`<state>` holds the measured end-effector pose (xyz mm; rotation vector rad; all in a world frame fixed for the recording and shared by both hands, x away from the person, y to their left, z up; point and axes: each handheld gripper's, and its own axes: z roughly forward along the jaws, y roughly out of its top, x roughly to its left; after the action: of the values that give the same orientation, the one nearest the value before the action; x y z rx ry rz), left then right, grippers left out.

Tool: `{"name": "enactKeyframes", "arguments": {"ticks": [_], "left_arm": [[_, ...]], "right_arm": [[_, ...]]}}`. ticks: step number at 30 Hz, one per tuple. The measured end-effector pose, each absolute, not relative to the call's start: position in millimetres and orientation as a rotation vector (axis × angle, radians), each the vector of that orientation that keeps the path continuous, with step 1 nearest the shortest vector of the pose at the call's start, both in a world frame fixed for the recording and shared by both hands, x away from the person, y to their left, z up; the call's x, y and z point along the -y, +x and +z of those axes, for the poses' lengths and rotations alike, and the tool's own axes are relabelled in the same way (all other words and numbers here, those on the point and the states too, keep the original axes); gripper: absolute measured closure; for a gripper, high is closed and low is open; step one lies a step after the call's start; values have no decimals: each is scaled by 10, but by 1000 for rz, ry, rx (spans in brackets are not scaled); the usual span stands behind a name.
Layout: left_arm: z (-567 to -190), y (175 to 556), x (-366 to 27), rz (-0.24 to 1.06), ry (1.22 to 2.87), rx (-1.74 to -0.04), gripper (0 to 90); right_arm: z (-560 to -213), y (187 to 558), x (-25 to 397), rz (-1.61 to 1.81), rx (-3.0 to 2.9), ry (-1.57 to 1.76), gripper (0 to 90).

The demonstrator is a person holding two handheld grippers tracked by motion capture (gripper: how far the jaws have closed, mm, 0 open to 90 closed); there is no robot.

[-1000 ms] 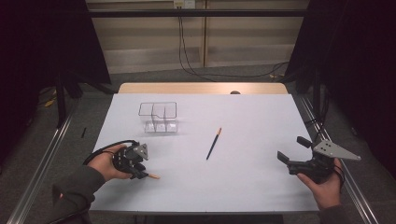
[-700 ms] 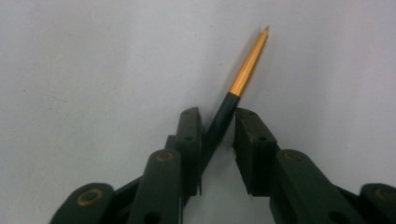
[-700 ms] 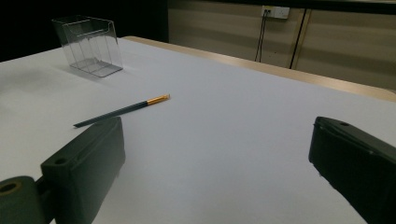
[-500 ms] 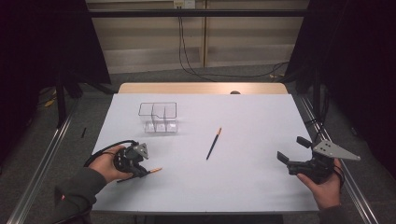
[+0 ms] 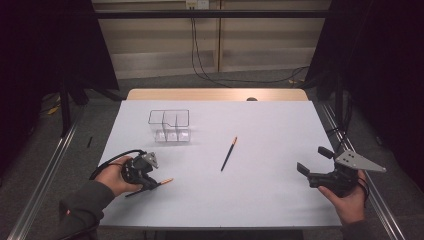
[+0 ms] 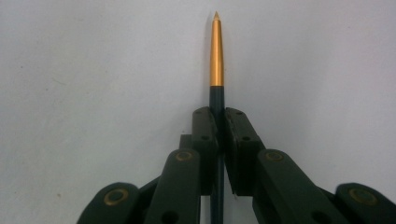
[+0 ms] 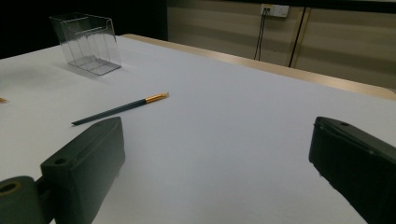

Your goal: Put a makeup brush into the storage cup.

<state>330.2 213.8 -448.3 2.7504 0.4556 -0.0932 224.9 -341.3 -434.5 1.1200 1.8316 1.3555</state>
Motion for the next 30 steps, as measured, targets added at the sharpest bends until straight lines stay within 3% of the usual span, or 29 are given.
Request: {"name": "enactKeyframes", "arguments": {"ticks": [30], "left_arm": [[-4395,3368,-2130,15,2401,-659,833]], "right_arm": [[-4355,2260,3376,1355,-1845,1118,28]]}}
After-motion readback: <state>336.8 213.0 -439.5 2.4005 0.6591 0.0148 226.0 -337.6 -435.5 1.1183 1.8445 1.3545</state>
